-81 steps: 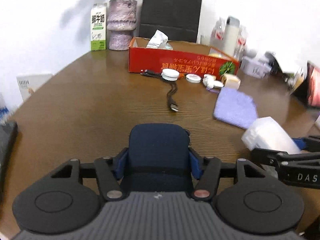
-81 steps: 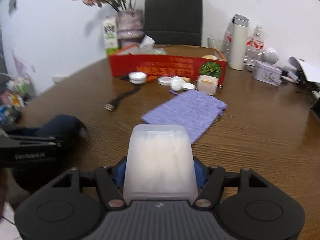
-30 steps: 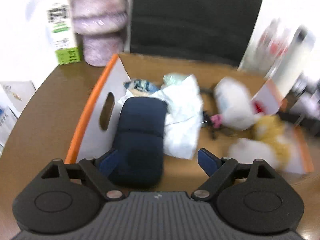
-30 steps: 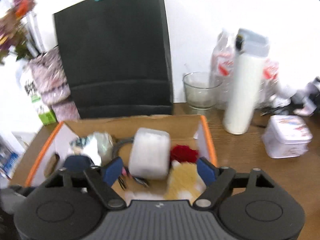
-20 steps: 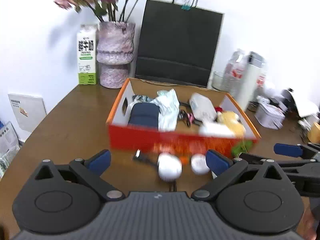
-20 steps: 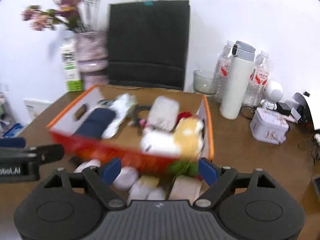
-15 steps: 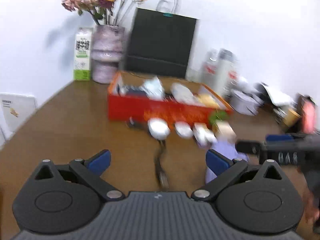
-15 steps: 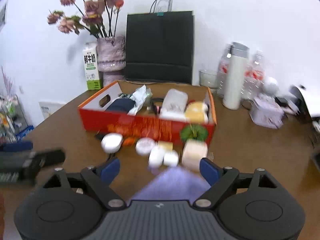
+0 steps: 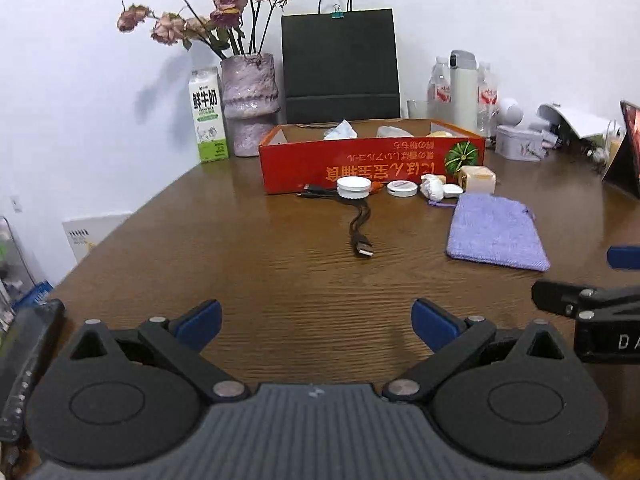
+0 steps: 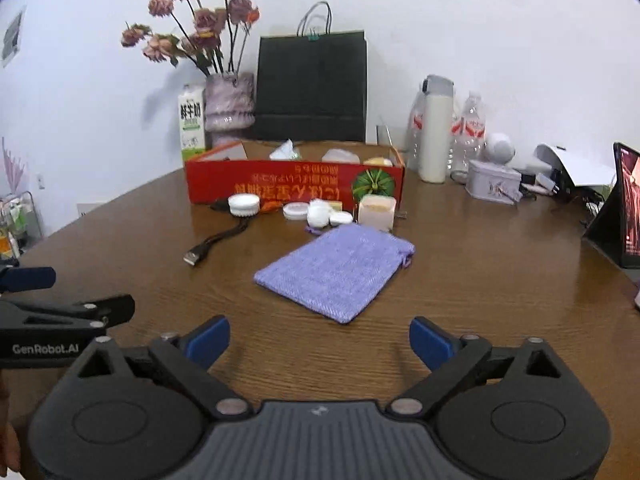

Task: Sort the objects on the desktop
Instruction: 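Move both tools back over the table toward the white cap and purple bag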

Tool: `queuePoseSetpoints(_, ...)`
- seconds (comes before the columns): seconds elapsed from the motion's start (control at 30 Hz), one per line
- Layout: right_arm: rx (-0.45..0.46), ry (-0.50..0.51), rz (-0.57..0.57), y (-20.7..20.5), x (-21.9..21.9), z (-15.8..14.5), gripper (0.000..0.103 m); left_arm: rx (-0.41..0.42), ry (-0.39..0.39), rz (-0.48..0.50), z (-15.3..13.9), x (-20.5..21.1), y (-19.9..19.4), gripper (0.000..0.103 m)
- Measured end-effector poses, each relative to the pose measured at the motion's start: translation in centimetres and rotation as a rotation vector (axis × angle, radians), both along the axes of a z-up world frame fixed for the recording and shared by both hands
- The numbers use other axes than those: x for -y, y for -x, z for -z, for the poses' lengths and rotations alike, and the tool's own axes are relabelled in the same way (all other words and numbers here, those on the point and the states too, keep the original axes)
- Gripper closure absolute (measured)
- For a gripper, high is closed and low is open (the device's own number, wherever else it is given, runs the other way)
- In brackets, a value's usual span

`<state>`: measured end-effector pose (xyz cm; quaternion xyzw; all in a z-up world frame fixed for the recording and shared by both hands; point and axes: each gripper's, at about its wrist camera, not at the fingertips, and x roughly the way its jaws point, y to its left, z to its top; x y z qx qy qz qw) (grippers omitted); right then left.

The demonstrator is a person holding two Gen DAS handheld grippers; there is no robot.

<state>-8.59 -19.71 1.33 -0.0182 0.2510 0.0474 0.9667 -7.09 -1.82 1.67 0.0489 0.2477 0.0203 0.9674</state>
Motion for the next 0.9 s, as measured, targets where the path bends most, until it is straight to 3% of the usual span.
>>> queuePoseSetpoints(0.2, 0.021, 0.000, -0.008, 0.3, 0.0, 0.2, 0.007, -0.017, 0.009, 0.004, 0.4, -0.1, 0.2, 0.000)
queuePoseSetpoints(0.37, -0.018, -0.031, -0.003, -0.3, 0.5, 0.2, 0.007, -0.037, 0.011, 0.031, 0.4, 0.0, 0.2, 0.000)
queuePoseSetpoints(0.5, -0.085, -0.073, -0.018, -2.3, 1.1, -0.3, 0.007, -0.050, 0.099, 0.087, -0.5, -0.9, -1.3, 0.000)
queuePoseSetpoints(0.63, -0.094, -0.063, -0.005, -6.2, 1.8, -1.3, 0.008, -0.057, 0.119, 0.186, -1.2, -0.8, -5.5, 0.002)
queuePoseSetpoints(0.7, -0.118, -0.054, 0.024, -8.9, 2.2, -1.2, 0.010, -0.066, 0.120, 0.198, -1.3, -0.5, -8.3, 0.016)
queuePoseSetpoints(0.77, -0.151, -0.060, 0.035, -11.3, 2.4, -1.0, 0.015, -0.093, 0.134, 0.200, -1.1, -0.5, -11.6, 0.023)
queuePoseSetpoints(0.8, -0.169, -0.055, 0.038, -12.7, 2.4, -0.8, 0.020, -0.105, 0.141, 0.186, -1.0, -0.6, -13.2, 0.025)
queuePoseSetpoints(0.9, -0.179, -0.023, 0.048, -15.1, 2.2, -0.6, 0.023, -0.118, 0.123, 0.186, -0.6, -0.2, -17.4, 0.025)
